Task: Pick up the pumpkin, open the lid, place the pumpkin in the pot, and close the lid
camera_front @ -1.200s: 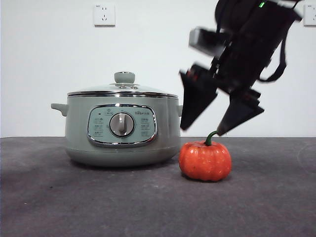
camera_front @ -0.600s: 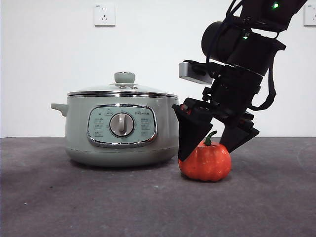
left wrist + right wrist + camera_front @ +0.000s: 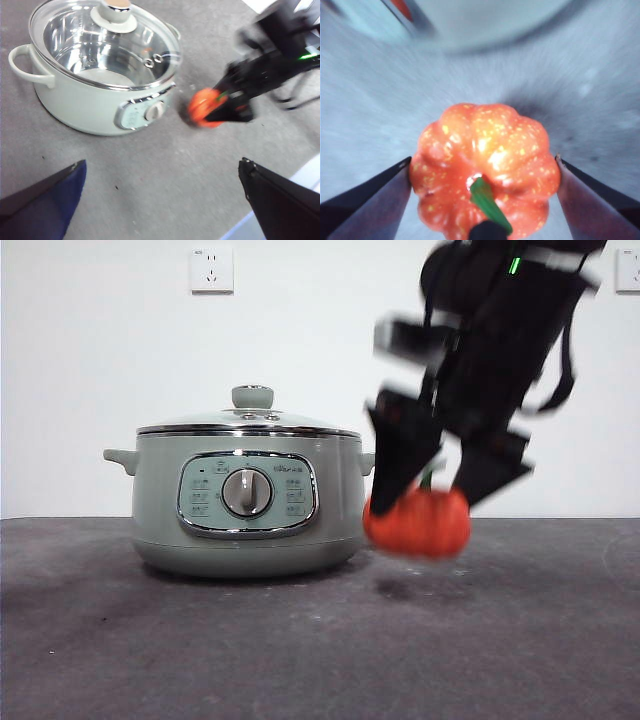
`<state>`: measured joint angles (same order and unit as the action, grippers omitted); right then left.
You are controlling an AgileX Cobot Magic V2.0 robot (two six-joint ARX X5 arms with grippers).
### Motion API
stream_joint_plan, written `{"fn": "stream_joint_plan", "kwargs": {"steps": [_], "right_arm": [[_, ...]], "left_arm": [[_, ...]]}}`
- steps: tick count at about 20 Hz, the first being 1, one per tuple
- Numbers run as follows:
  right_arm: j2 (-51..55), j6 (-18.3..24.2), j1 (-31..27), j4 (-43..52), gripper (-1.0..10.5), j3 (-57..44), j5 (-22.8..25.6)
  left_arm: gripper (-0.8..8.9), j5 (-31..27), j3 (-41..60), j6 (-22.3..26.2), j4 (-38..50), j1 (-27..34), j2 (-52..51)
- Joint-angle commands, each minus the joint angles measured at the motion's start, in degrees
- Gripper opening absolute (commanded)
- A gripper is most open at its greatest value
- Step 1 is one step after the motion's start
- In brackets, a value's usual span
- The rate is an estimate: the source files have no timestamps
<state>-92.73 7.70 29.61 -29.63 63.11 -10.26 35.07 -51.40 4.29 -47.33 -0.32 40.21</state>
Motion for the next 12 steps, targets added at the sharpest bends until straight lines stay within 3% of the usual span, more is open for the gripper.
{"fn": "stream_joint_plan", "kwargs": {"steps": [1, 12], "right_arm": [[6.82, -2.12, 0.02, -2.14, -0.1, 0.07, 0.31], [34.25, -4.72, 0.04, -8.52, -0.1, 0.07, 0.33]], "left_arm": [[7.81, -0.63, -0.94, -0.68, 4.96, -1.81, 3.98], [7.81, -12.31, -23.56, -0.33, 21.77, -13.86, 38.38]]}}
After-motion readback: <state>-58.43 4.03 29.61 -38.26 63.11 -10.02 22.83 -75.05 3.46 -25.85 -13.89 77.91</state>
